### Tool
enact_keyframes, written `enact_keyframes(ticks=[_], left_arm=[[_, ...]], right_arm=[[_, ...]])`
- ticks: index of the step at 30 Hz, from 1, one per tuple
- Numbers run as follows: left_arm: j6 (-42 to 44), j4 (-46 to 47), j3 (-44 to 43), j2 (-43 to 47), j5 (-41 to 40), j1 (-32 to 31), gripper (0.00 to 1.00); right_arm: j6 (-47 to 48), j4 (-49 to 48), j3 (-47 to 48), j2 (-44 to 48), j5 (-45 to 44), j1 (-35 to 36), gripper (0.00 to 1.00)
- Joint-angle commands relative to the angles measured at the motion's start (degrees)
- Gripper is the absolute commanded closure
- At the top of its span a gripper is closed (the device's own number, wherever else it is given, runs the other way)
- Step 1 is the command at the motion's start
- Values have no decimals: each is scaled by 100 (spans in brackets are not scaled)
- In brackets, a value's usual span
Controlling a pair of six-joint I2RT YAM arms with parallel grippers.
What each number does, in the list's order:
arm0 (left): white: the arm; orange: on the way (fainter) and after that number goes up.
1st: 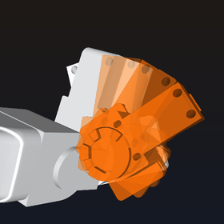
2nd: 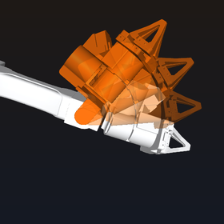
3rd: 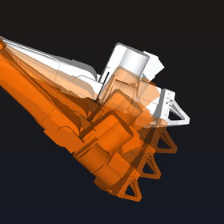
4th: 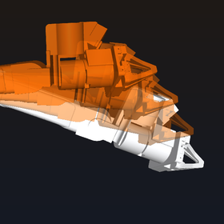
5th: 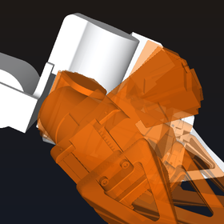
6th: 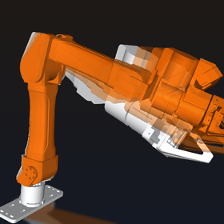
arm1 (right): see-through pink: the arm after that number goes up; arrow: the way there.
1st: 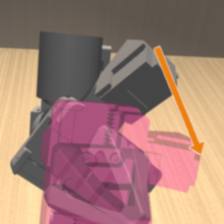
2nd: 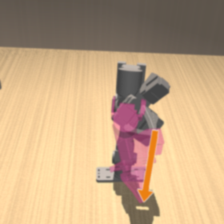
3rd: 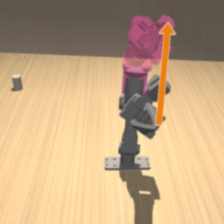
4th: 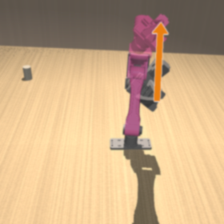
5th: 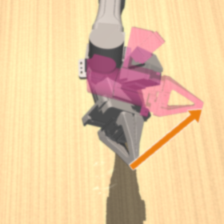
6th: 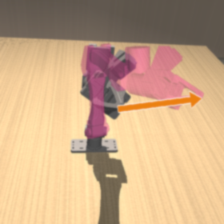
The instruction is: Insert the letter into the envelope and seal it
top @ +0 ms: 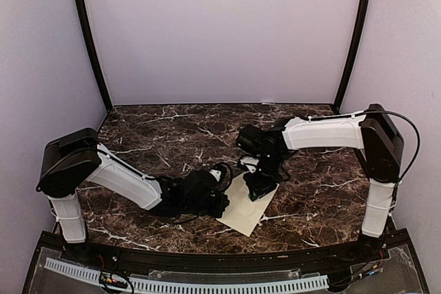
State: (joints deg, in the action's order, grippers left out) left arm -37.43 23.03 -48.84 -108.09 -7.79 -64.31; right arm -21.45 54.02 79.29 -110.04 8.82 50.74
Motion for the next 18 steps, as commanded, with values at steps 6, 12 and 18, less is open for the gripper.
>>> enact_keyframes(ticks=[6,12,18], left_arm=[[146,-249,-2,177,-125,-27,100],[254,-132,-1,176,-64,-102,100],[307,-132,-19,179,-69,-145,100]], right_arm=[[146,521,3,-47,282,291,100],[64,367,138,0,877,476,100],[63,49,90,-241,1045,489,100]])
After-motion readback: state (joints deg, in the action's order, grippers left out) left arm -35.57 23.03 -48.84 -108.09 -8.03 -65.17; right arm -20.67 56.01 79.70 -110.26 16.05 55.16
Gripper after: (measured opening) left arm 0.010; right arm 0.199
